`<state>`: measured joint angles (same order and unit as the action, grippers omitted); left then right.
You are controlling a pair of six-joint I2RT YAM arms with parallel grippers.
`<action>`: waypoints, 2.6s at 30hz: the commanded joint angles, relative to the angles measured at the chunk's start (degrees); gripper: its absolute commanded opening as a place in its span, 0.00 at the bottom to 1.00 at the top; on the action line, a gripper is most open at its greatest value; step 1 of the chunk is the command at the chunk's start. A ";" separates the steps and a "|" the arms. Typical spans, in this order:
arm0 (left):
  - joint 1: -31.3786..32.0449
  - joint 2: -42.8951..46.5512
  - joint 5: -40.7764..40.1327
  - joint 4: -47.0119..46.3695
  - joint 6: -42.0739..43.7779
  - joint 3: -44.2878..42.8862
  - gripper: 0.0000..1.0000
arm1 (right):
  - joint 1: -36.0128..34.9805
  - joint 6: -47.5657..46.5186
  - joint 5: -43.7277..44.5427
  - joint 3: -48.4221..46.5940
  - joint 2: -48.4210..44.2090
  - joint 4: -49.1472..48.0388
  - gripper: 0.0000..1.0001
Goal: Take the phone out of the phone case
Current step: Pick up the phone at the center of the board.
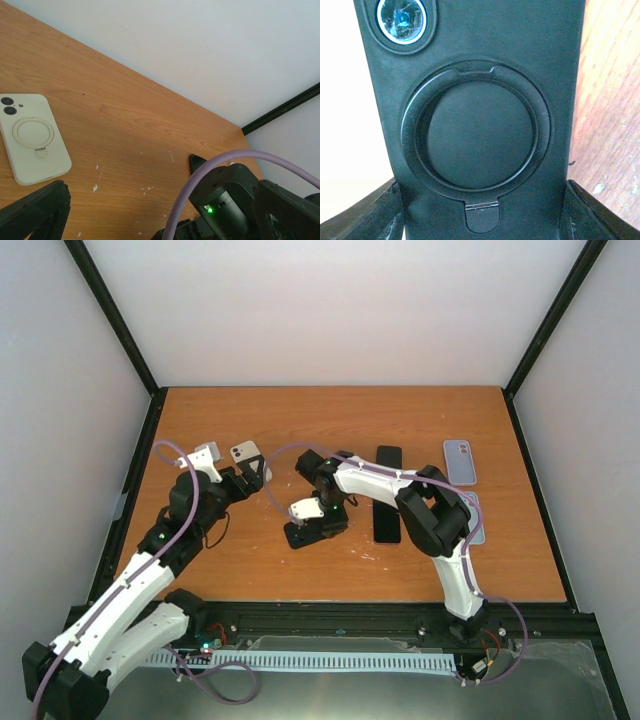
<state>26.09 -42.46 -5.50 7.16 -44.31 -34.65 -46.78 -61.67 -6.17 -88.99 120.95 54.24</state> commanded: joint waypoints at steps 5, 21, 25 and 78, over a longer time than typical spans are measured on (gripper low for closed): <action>-0.18 -3.00 1.64 -6.26 10.16 -6.95 0.98 | 6.29 3.89 -16.75 1.81 -9.52 10.92 0.53; 0.03 -8.19 41.67 -22.36 37.03 -1.88 0.77 | 25.96 -4.55 -49.03 2.93 -21.33 30.91 0.52; 7.65 -6.87 38.44 -13.58 51.64 -2.66 0.75 | 26.23 -6.75 -44.40 6.18 -23.17 31.20 0.52; 35.53 -23.93 8.55 2.55 86.64 -10.70 0.10 | 19.52 -4.45 -37.48 10.48 -27.46 31.89 0.88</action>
<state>61.52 -67.07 4.25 8.60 50.00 -41.89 -26.52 -66.06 -37.76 -76.97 98.10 87.02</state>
